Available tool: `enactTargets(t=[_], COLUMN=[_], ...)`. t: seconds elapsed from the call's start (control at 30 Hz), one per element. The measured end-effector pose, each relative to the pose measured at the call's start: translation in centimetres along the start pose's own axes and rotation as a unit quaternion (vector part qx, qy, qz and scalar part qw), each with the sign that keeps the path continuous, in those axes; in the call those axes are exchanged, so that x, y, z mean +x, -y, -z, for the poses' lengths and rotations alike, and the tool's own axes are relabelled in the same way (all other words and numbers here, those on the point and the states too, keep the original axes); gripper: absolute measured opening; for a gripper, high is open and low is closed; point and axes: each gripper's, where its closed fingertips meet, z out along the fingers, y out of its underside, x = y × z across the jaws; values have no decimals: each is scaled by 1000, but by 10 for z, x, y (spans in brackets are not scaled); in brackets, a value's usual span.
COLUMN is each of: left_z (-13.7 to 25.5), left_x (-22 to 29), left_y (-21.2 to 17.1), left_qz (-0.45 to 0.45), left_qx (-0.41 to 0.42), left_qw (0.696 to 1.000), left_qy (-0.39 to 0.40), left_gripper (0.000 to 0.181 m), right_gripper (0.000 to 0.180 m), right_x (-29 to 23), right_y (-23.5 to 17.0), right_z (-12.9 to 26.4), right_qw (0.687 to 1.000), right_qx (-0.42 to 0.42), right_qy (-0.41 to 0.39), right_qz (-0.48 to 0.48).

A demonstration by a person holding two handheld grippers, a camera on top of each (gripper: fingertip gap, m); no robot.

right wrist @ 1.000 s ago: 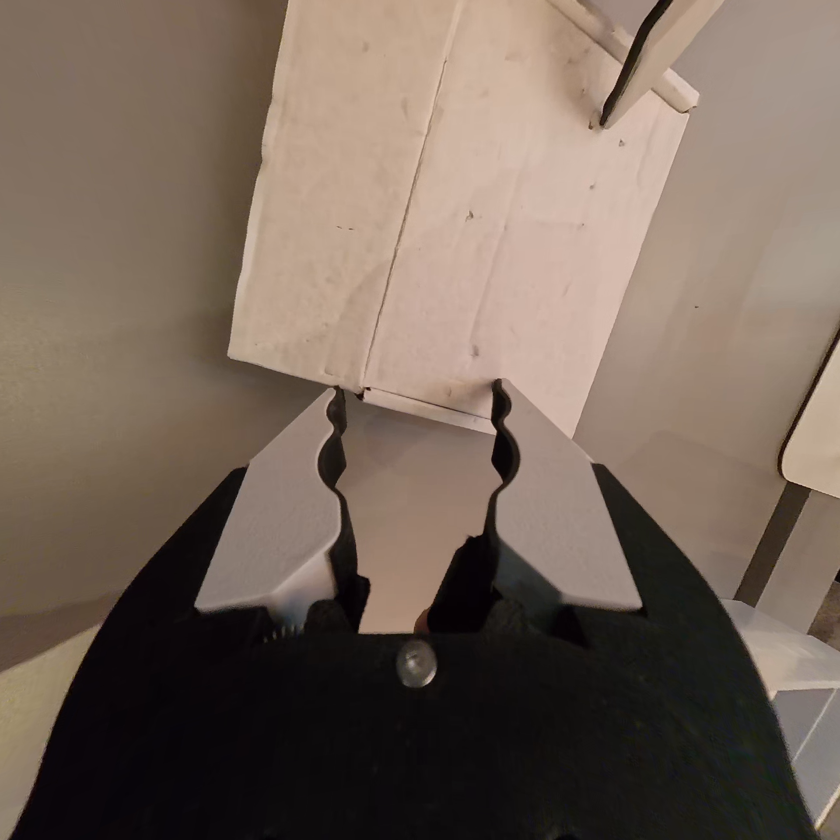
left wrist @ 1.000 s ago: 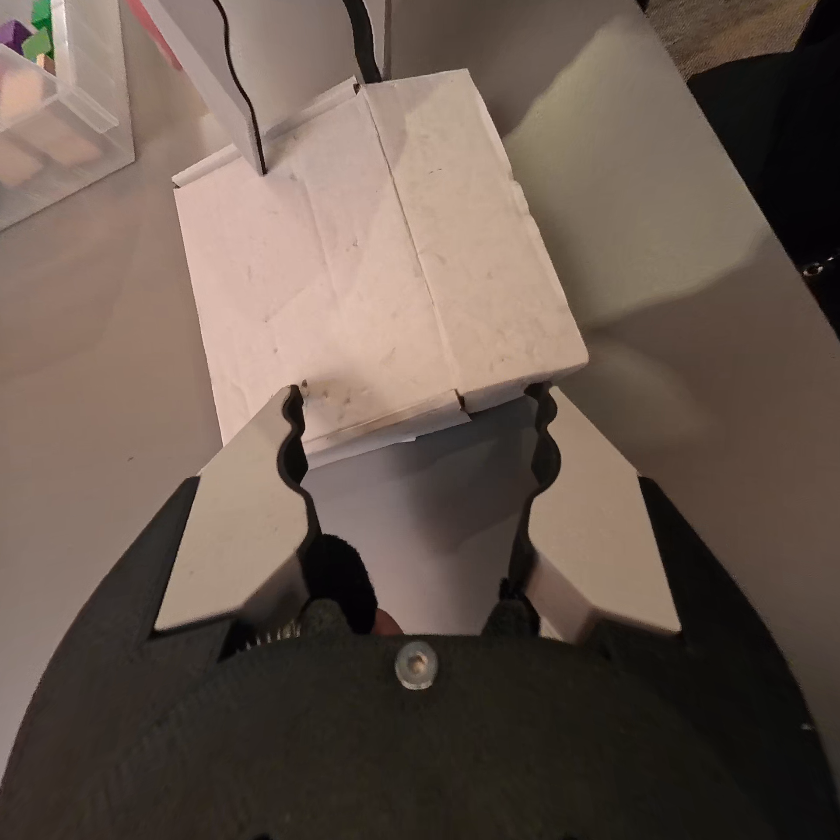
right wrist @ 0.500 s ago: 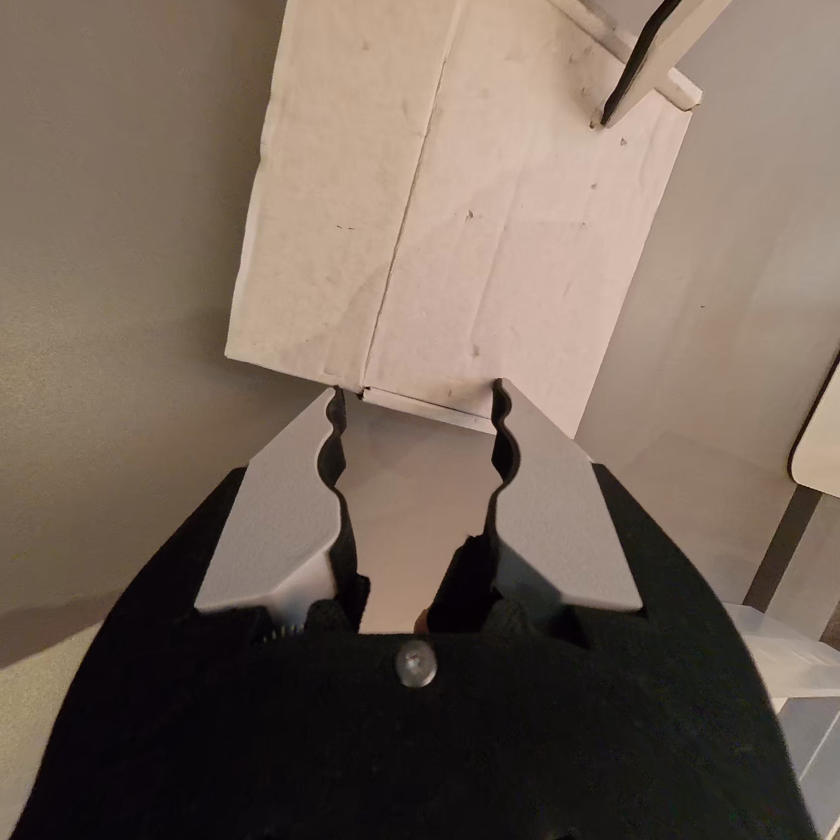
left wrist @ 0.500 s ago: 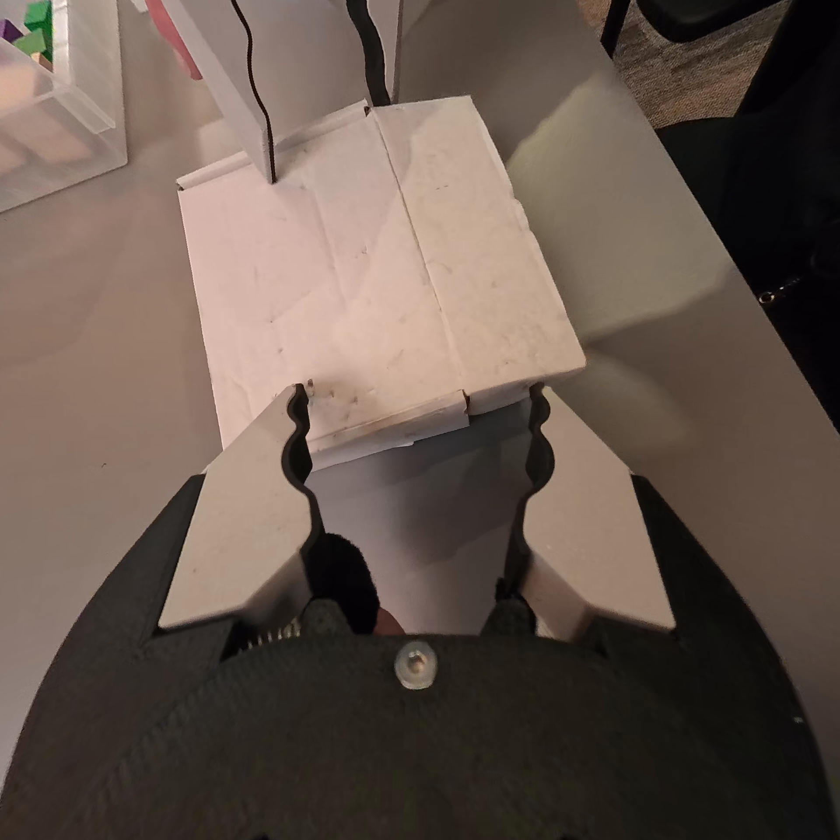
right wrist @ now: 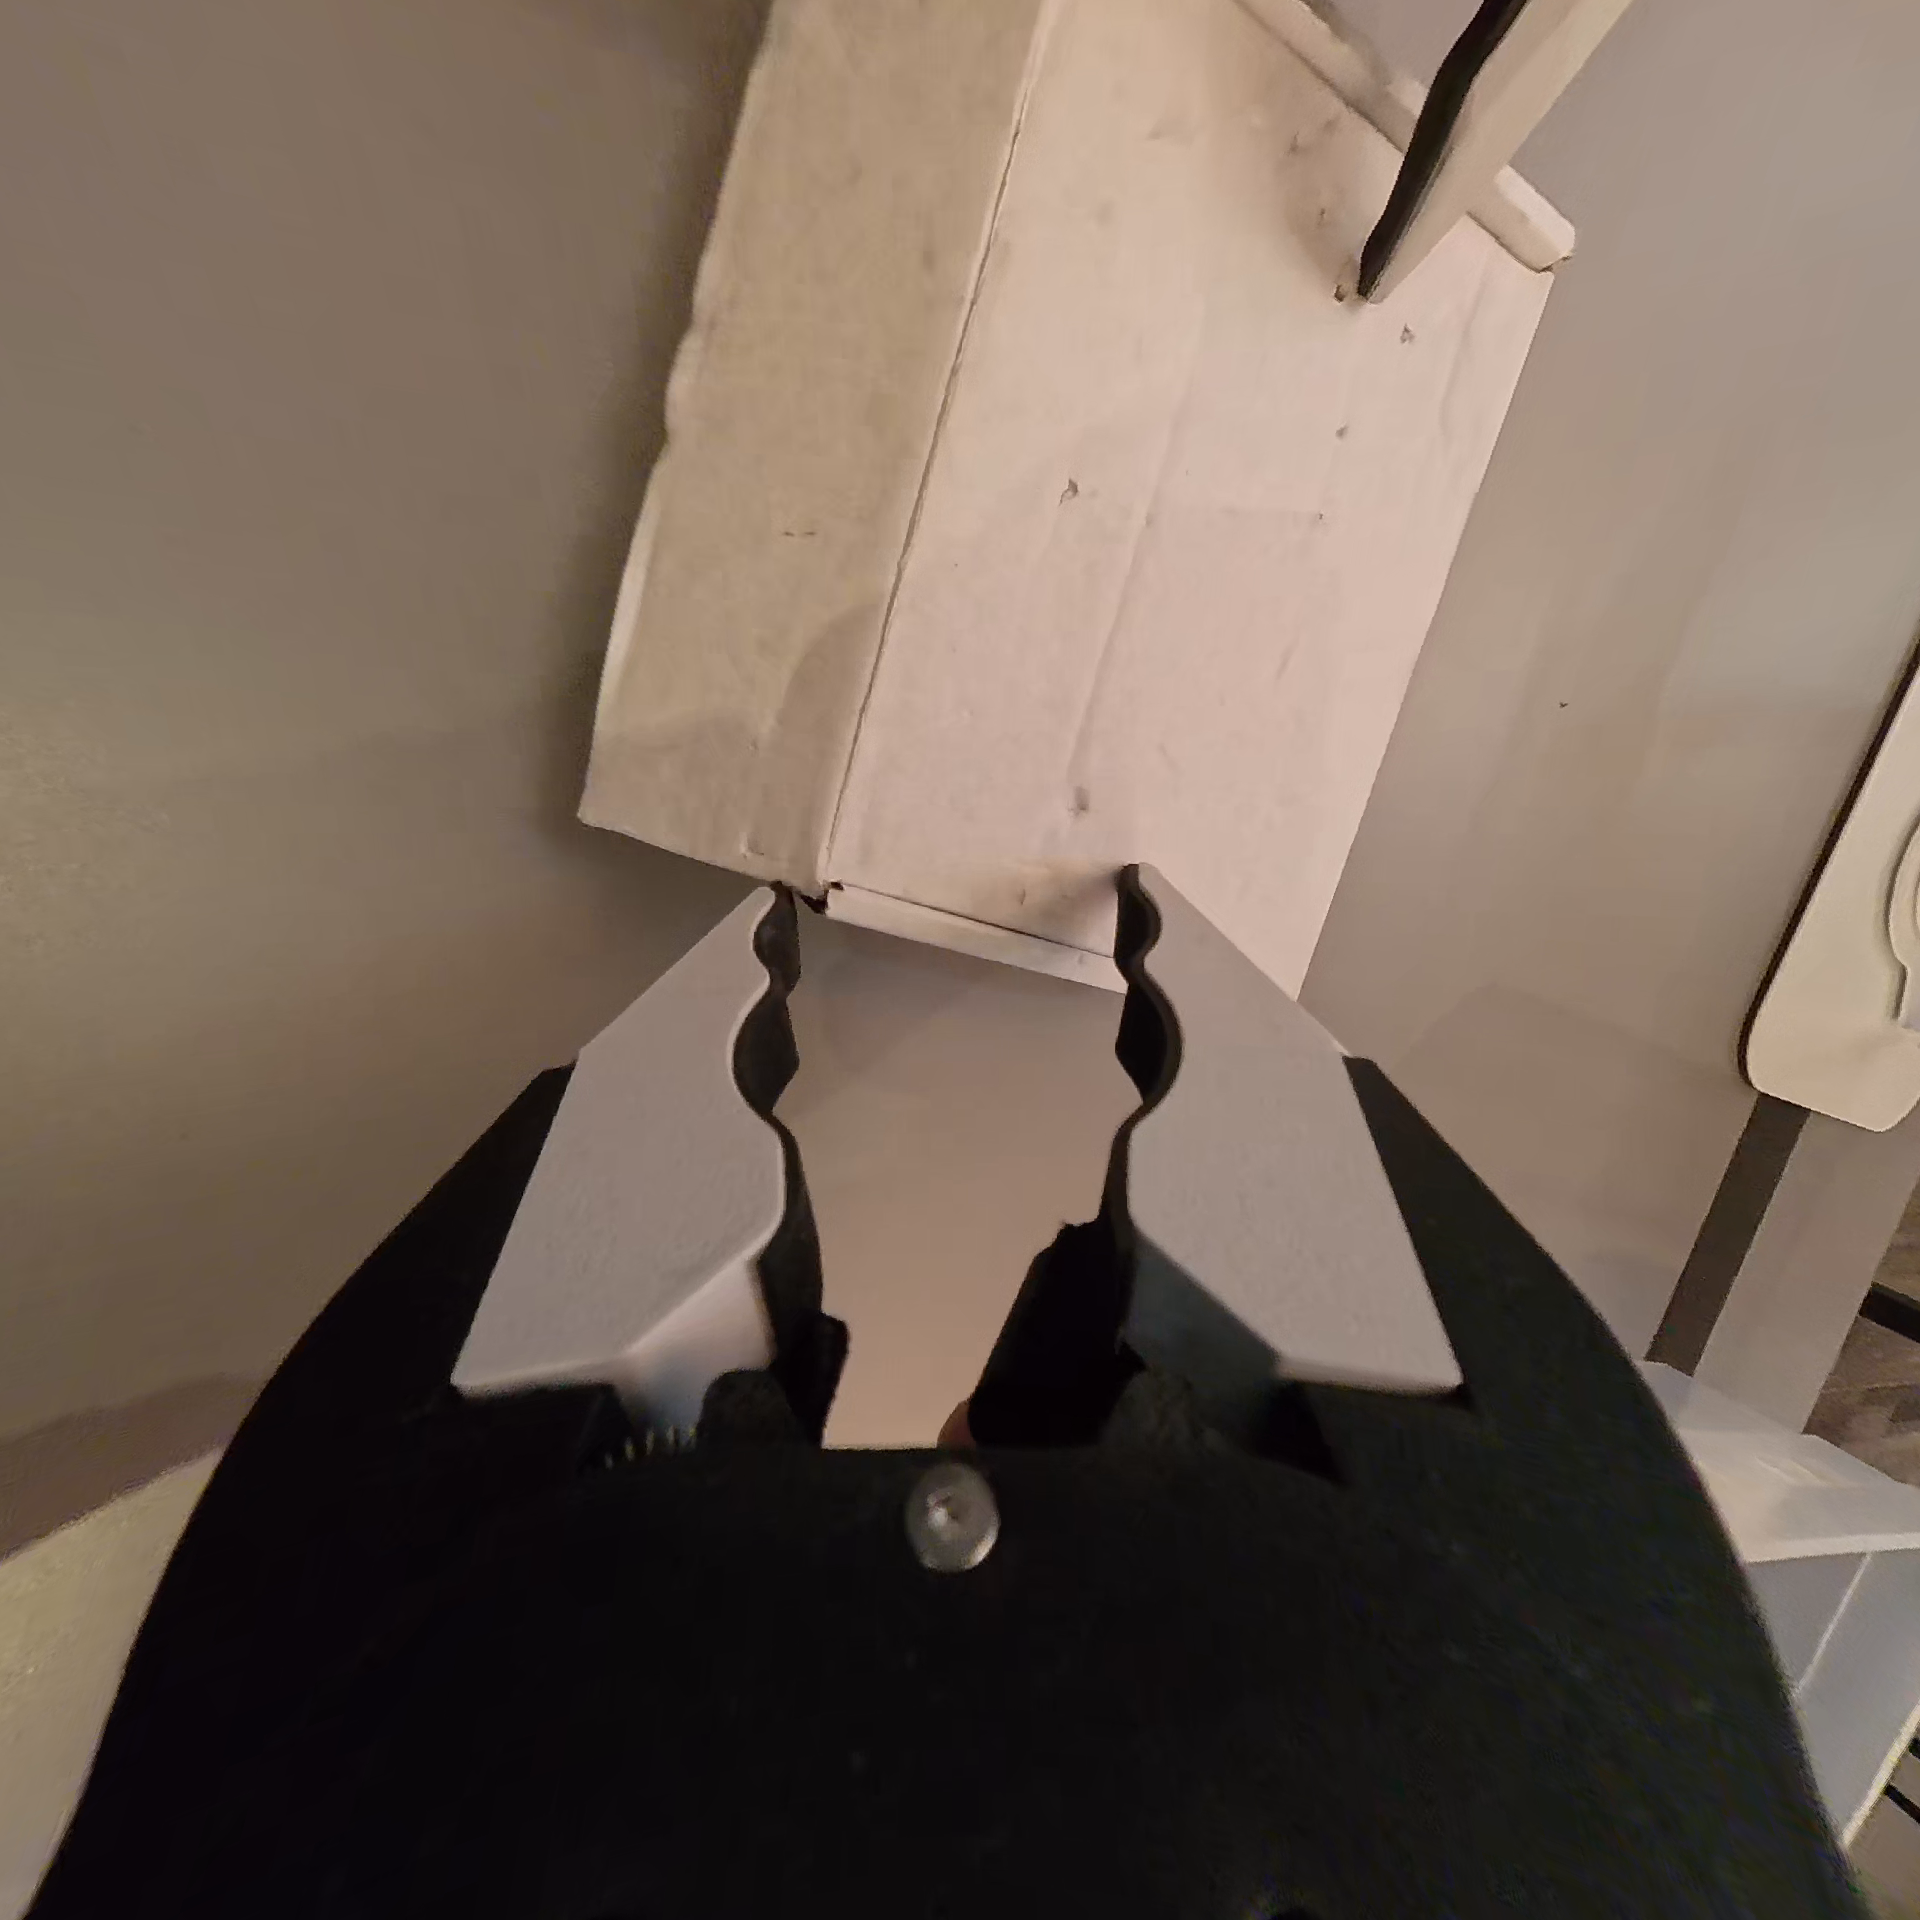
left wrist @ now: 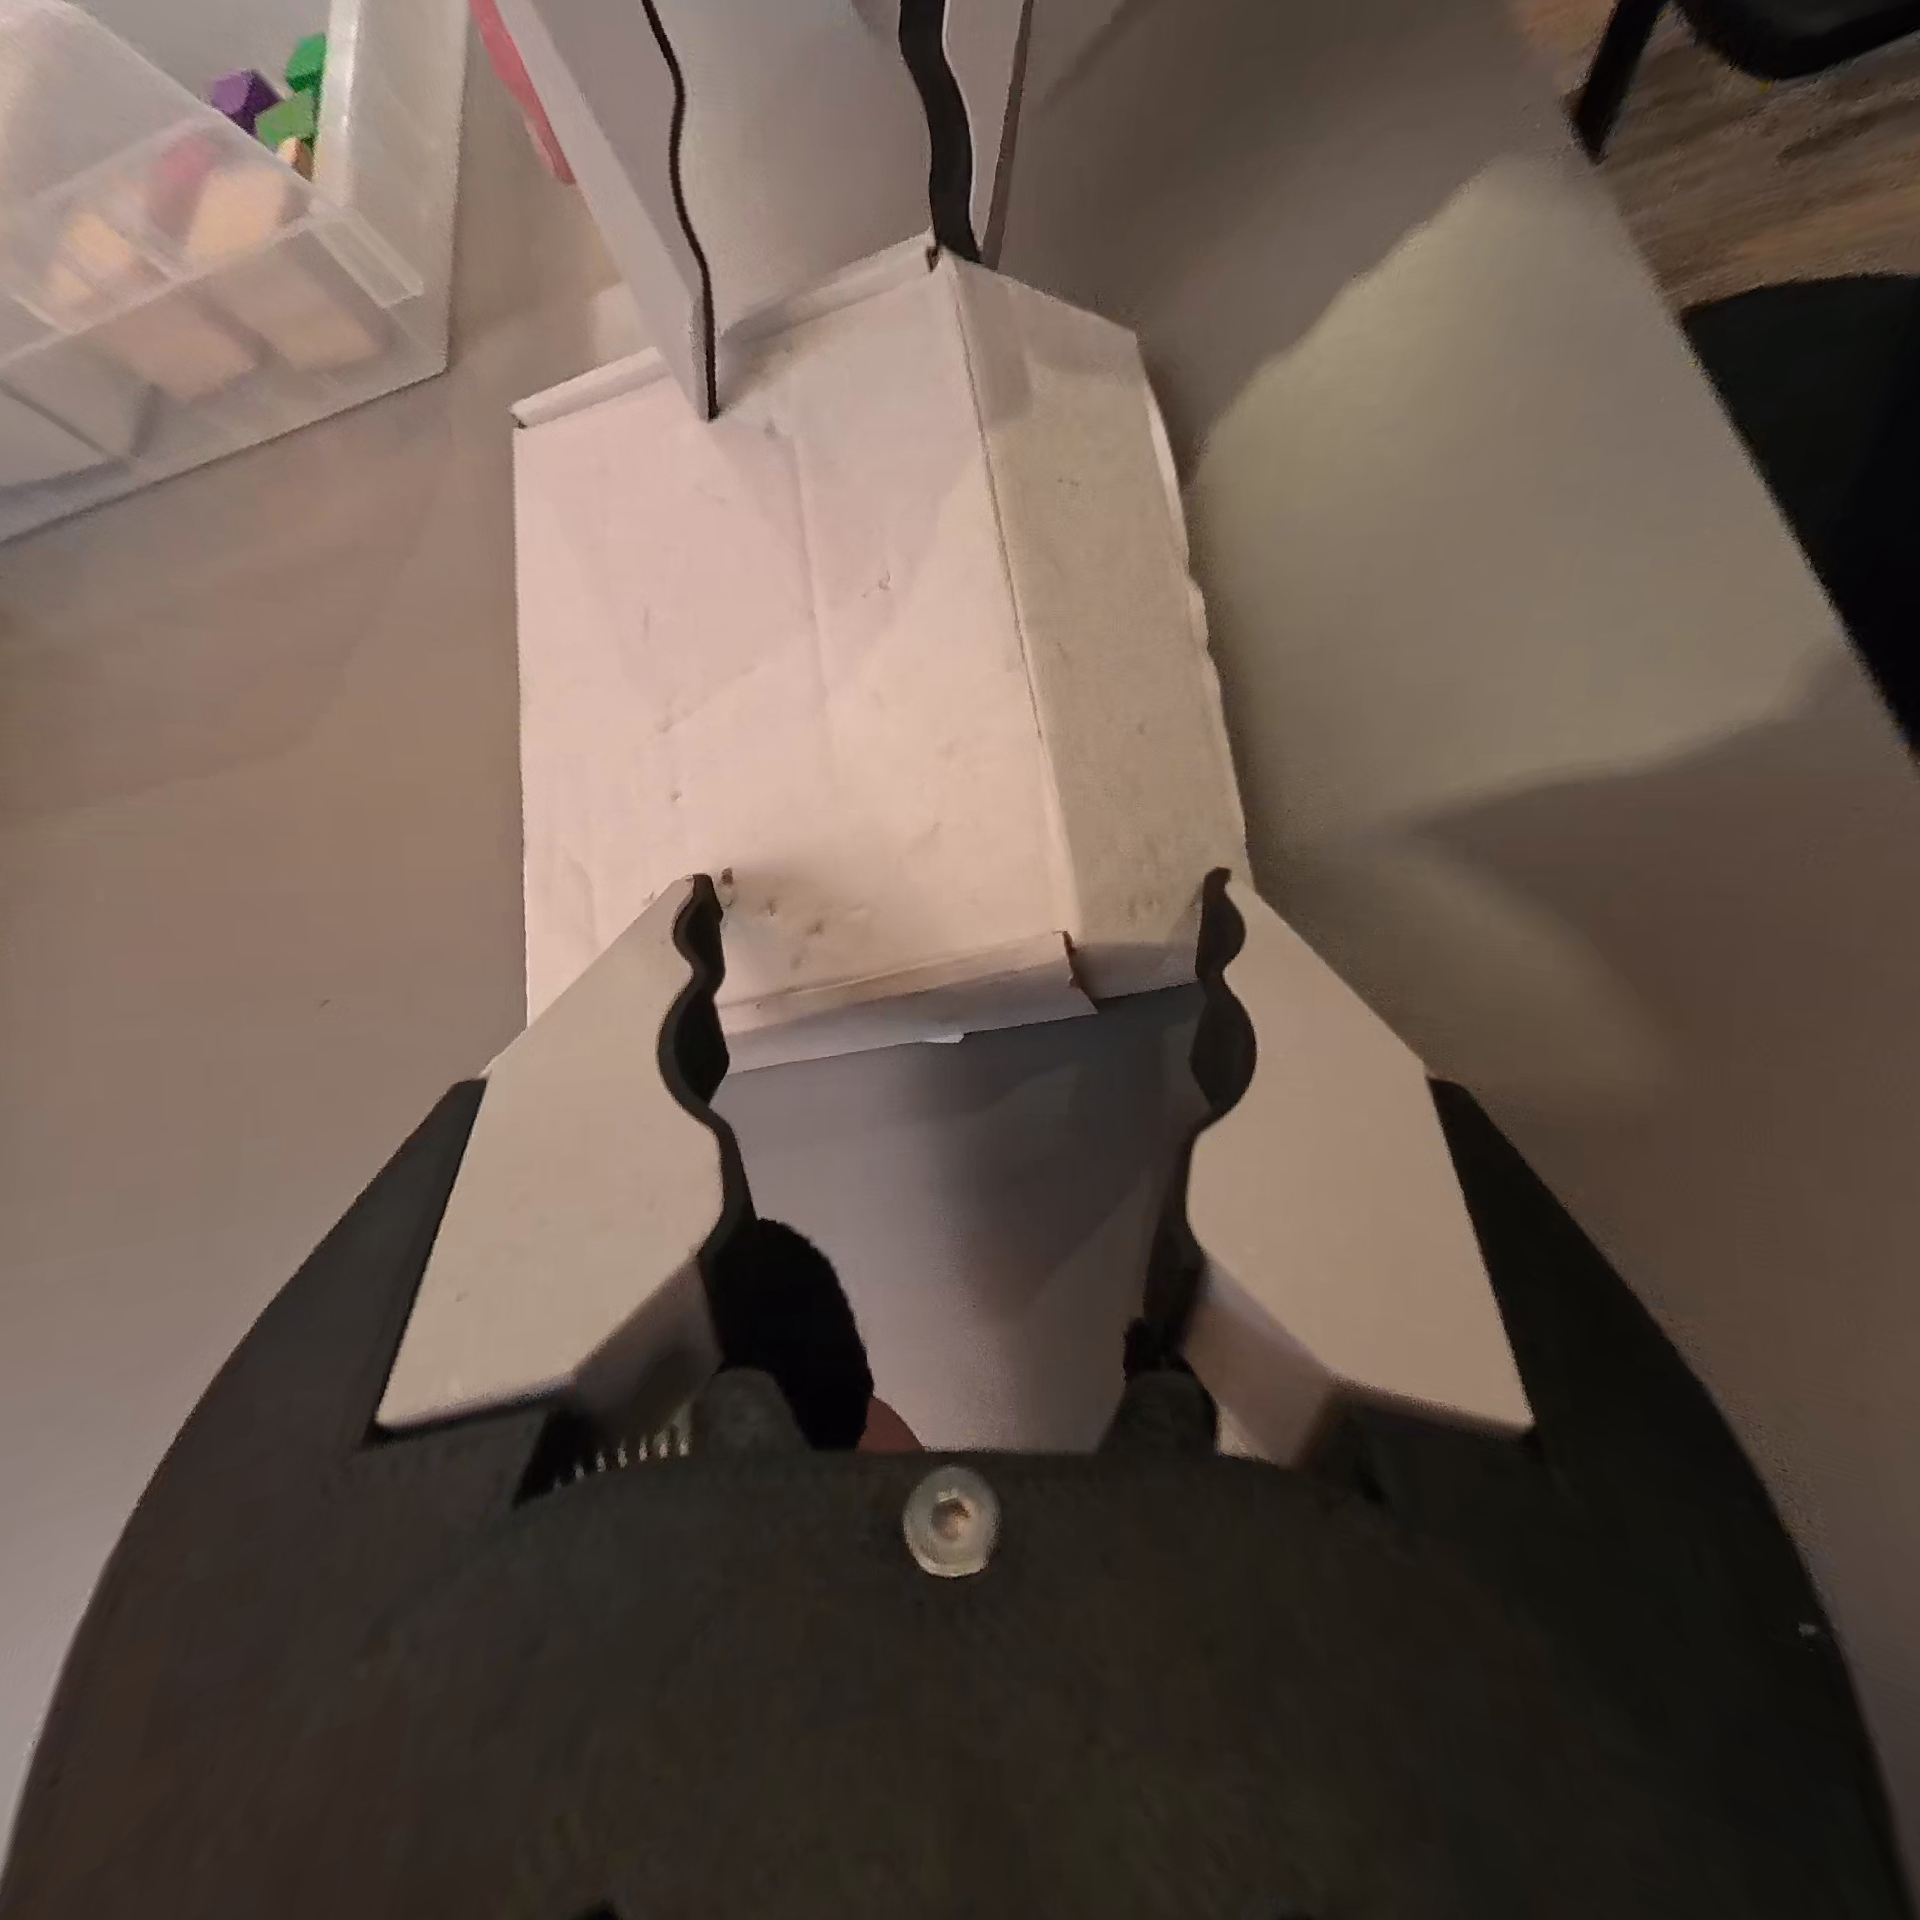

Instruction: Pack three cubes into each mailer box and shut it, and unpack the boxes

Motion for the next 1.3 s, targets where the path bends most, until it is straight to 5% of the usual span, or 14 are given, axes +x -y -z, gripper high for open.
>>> enactTargets(t=[0.03,0.23,0.37,0.7,0.83,0.9,1.0,1.3], left_z=[-1,-3,-4,-7,-7,-9,-11,-11], left_x=[0,-2,-2,-8,-8,-9,-10,-11], left_y=[0,-2,-3,-7,-6,-8,-9,-10], left_qz=[-4,-22,-29,-84,-82,-90,-95,-105], left_qx=[-4,-13,-21,-49,-64,-75,-87,-99], left_qw=[1000,999,998,990,989,986,981,979], left_qy=[11,36,46,105,105,119,147,143], left_gripper=[90,86,87,69,72,75,75,72], right_gripper=[60,61,80,60,63,79,68,66], right_x=[0,-4,-11,-2,-2,-1,7,7], right_y=[0,2,7,5,6,2,1,1], right_z=[0,0,0,-7,-8,-14,-16,-15], right_qw=[1000,1000,998,992,992,989,979,980], right_qx=[-1,10,5,-44,-42,-63,-75,-62], right_qy=[-2,4,21,-109,-110,-133,-189,-184], right_qz=[1,-26,-60,-37,-36,-27,-25,-31])
